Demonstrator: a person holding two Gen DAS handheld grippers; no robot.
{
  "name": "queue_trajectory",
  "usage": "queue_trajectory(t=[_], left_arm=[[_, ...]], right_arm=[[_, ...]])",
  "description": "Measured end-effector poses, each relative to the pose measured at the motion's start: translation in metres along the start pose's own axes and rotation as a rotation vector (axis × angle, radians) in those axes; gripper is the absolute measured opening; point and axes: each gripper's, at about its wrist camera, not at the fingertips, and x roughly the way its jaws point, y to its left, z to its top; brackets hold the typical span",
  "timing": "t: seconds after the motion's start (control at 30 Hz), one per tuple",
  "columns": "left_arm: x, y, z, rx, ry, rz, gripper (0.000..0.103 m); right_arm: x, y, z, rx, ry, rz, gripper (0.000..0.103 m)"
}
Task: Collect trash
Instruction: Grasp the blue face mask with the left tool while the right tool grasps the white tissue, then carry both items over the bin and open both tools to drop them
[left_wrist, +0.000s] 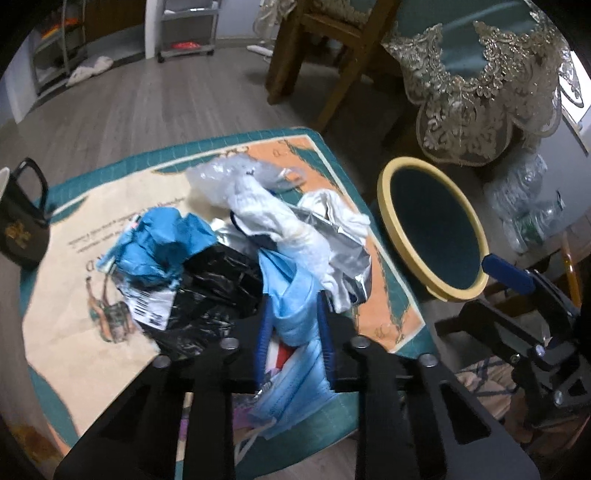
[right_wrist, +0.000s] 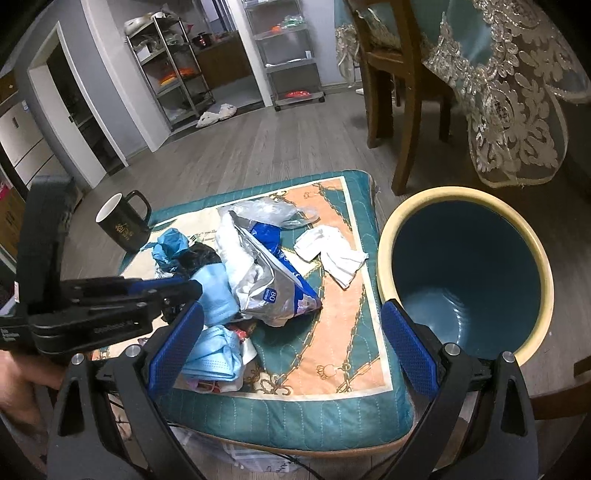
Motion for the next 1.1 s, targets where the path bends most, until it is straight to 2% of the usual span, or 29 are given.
queue_trajectory(t=[0.07,0.17,0.27,0.53,0.67,0.87,0.97,1.03,1.1], left_arm=[[0.003,0.000,-0.001,0.002,0.013,-0.008,0.007],[0.002,-0.001,-0.002,0.010,0.011,-0.014,0.004],[-0.004,-0.001,-0.004,0.010,0.003,-0.025,0.004],[-0.030,-0.002,0.002,0.000,-0.044,-0.067,0.003],[-0.042,0.001,0.004,-0.012,-0.072,-0.082,0.003],[-0.057,0.006,0.009,-0.033,-0.111,-0.096,0.003],[-0.062,0.010,0.011,-0.043,-0.127,-0.104,0.003],[-0.066,0.010,0.013,-0.043,-0.139,-0.101,0.003],[-0.068,0.011,0.014,-0.044,-0.147,-0.101,0.003]], right_arm=[[0.004,-0.004,0.003,0.015,0.000,-0.006,0.094],[0.014,-0.015,0.016,0.036,0.004,-0.028,0.088],[0.028,-0.025,0.031,0.042,0.021,-0.055,0.075],[0.101,-0.028,0.060,-0.085,0.151,-0.079,0.065],[0.131,-0.028,0.062,-0.115,0.197,-0.078,0.057],[0.166,-0.025,0.058,-0.172,0.250,-0.103,0.051],[0.179,-0.024,0.052,-0.194,0.274,-0.113,0.039],[0.177,-0.023,0.051,-0.217,0.254,-0.122,0.030],[0.175,-0.022,0.052,-0.204,0.257,-0.107,0.012]])
